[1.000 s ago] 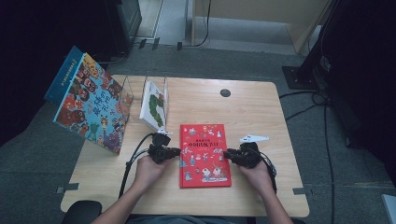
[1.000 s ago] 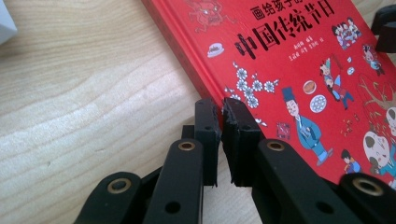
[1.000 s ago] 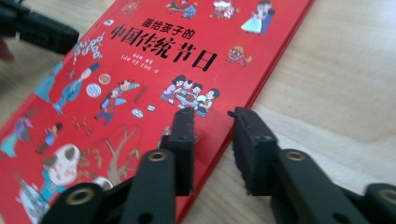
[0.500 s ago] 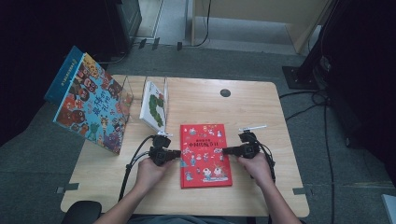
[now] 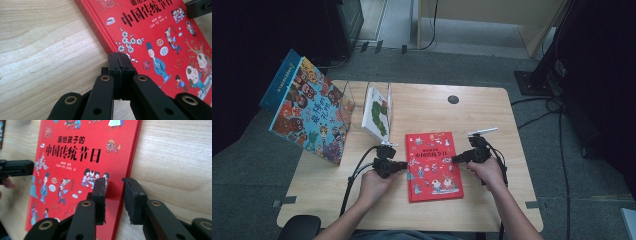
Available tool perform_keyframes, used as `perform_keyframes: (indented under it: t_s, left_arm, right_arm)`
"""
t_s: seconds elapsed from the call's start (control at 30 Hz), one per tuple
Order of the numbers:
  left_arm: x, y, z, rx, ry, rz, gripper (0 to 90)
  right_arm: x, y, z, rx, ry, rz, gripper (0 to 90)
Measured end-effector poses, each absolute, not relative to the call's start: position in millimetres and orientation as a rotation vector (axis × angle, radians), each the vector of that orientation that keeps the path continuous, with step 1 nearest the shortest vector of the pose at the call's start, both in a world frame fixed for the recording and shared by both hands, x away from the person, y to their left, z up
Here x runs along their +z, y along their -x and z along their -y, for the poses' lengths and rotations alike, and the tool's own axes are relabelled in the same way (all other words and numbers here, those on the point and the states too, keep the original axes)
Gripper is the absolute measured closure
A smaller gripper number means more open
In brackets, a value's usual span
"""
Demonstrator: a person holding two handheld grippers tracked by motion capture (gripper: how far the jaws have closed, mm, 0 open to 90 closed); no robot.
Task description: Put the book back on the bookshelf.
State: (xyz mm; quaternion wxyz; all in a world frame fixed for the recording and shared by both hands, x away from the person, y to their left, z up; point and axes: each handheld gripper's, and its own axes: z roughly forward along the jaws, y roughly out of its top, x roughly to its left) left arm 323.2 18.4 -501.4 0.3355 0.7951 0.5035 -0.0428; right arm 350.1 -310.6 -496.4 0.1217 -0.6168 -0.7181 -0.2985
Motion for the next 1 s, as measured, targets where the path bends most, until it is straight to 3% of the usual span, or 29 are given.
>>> perform_keyframes:
  t_s: [0.63, 1.0]
  left_arm:
    - [-501.2, -317.1, -10.3, -0.123, -2.093, -1.278, 90.0]
    - [-501.9, -314.8, -7.6, -0.147, -2.079, -1.266, 90.0]
  right_arm:
    - [-435.2, -352.0, 305.2, -0.944, 1.694, 2.24, 74.1]
    - [-393.7, -356.0, 272.1, -0.924, 1.541, 2.359, 74.9]
